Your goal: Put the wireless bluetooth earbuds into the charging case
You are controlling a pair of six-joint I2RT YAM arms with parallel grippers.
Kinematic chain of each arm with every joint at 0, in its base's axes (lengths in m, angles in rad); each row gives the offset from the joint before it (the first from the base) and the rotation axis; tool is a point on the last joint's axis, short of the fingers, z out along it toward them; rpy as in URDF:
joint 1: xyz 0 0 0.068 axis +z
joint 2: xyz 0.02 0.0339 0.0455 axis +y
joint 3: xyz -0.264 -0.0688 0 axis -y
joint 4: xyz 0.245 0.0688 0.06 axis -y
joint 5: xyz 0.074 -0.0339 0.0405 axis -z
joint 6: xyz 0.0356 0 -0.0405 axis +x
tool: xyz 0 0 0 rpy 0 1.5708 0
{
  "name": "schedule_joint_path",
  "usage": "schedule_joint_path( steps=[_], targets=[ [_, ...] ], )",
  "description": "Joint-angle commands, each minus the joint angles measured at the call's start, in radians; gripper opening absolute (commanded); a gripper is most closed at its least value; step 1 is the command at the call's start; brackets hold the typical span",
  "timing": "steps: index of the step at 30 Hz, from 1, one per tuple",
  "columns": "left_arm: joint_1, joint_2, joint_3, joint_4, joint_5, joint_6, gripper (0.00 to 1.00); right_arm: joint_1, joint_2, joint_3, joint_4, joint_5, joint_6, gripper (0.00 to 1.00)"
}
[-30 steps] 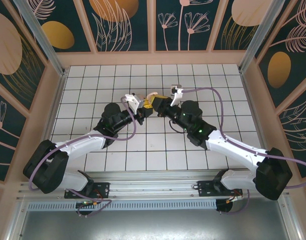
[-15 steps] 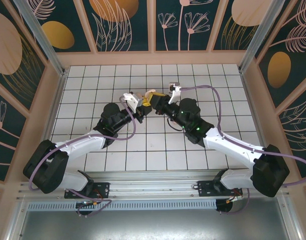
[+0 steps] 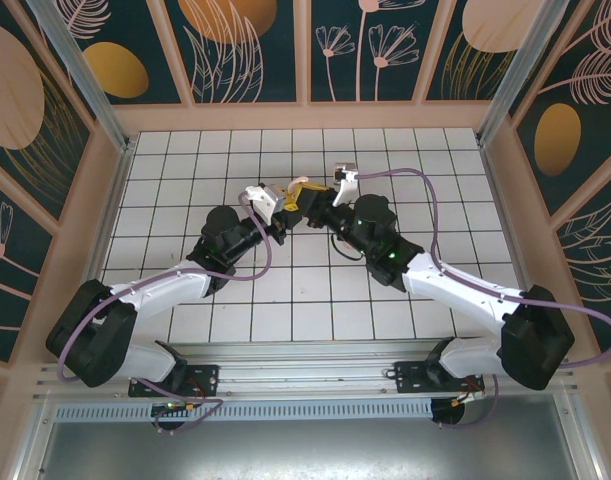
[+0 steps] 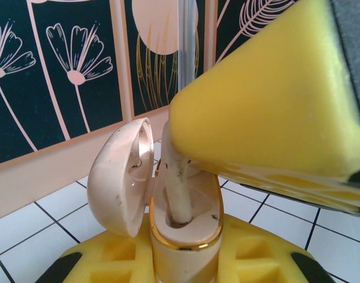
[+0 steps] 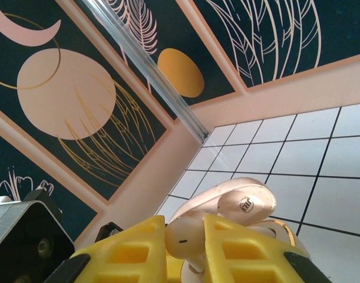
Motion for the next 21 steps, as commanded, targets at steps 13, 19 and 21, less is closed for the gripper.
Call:
schedule_joint_path(
  steps=[13,19,21],
  targets=[
    [-0.034,-0.040,0.039,0.147,0.012,0.034,0.14,0.046,0.047,-0.009,-0.091,-0.029,0.006,0.18],
    [-0.035,-0.038,0.039,0.148,0.006,0.034,0.14,0.058,0.047,-0.016,-0.079,-0.044,0.019,0.18],
    [-0.035,-0.040,0.039,0.148,0.004,0.035,0.14,0.057,0.047,-0.021,-0.093,-0.039,0.023,0.18]
  ],
)
